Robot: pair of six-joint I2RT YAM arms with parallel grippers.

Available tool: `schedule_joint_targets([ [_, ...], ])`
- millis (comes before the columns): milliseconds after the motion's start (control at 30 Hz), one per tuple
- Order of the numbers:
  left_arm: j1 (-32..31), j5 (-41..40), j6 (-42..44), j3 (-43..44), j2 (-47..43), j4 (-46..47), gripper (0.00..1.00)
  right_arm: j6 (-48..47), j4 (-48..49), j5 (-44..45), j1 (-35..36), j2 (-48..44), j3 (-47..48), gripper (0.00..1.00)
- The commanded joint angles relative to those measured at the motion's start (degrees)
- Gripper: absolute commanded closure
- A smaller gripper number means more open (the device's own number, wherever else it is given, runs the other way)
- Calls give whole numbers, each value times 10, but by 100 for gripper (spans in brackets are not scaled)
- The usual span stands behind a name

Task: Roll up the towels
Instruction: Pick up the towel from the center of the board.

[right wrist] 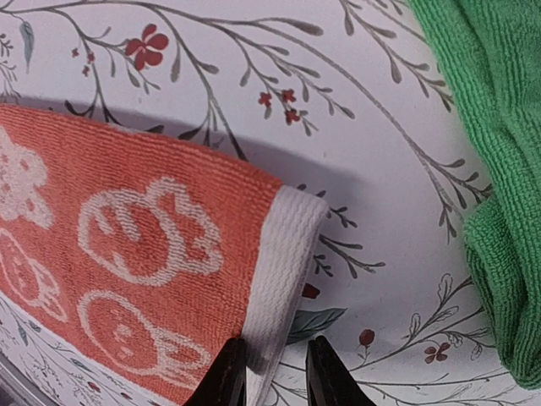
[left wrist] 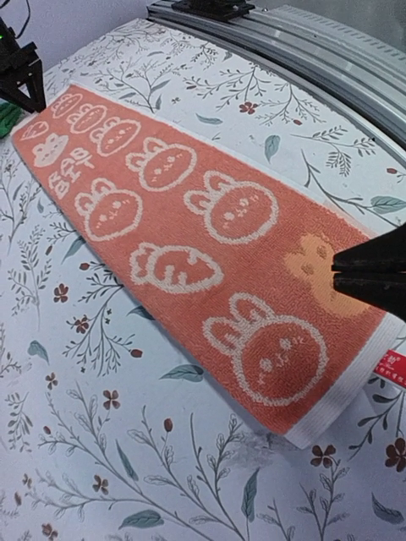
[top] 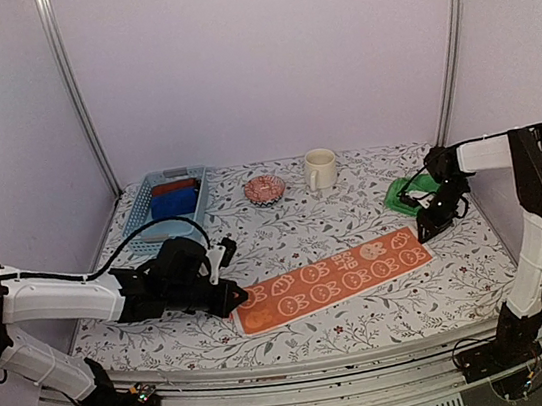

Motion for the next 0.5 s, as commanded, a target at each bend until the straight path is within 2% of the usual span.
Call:
schedule_joint_targets([
  [0,-6,-18,-1,-2,-1,-2,100,3,30,78,7,22,-23,72],
  [467,-6,-26,6,11,23,-10,100,13,24,58,24,21,-22,69],
])
